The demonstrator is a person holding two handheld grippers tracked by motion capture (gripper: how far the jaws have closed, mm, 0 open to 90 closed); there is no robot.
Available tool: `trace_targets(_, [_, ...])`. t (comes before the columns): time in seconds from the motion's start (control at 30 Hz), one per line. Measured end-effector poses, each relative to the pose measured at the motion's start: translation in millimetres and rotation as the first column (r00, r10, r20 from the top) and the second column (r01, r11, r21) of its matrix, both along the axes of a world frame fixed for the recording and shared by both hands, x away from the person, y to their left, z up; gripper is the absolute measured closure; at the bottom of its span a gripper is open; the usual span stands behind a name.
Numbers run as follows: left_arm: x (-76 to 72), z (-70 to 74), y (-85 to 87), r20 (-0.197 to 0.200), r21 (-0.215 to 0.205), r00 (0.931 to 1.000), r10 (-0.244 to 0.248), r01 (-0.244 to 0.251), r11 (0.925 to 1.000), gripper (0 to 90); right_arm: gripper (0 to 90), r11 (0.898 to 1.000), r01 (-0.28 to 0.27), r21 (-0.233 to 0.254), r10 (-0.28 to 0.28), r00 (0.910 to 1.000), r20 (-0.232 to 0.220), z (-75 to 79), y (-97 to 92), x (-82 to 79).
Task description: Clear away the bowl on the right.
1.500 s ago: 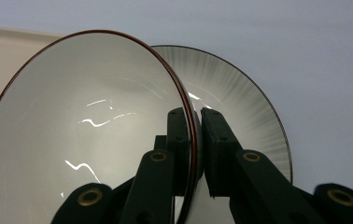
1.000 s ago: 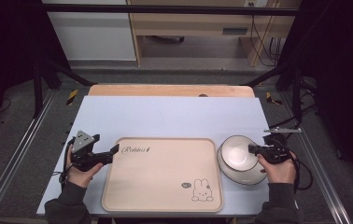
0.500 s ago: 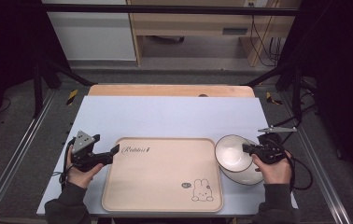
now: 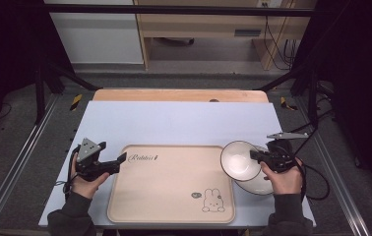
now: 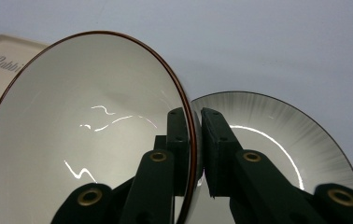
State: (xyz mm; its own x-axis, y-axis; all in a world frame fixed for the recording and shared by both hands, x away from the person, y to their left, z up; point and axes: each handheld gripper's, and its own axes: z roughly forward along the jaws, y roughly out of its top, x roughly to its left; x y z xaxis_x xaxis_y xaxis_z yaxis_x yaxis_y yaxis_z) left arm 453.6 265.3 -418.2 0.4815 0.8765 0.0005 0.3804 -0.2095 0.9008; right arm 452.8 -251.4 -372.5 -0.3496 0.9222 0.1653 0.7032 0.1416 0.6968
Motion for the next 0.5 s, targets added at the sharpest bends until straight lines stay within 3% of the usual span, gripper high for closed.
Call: trace_targets(0.5, [0.6, -1.5, -0.7, -0.005, 0.003, 1.0000, -0.005, 0.005, 1.0000, 14.1, 82.2, 0.999, -0.031, 0.012, 0.031, 0.9993, 0.019, 7.4, 14.4, 3.5])
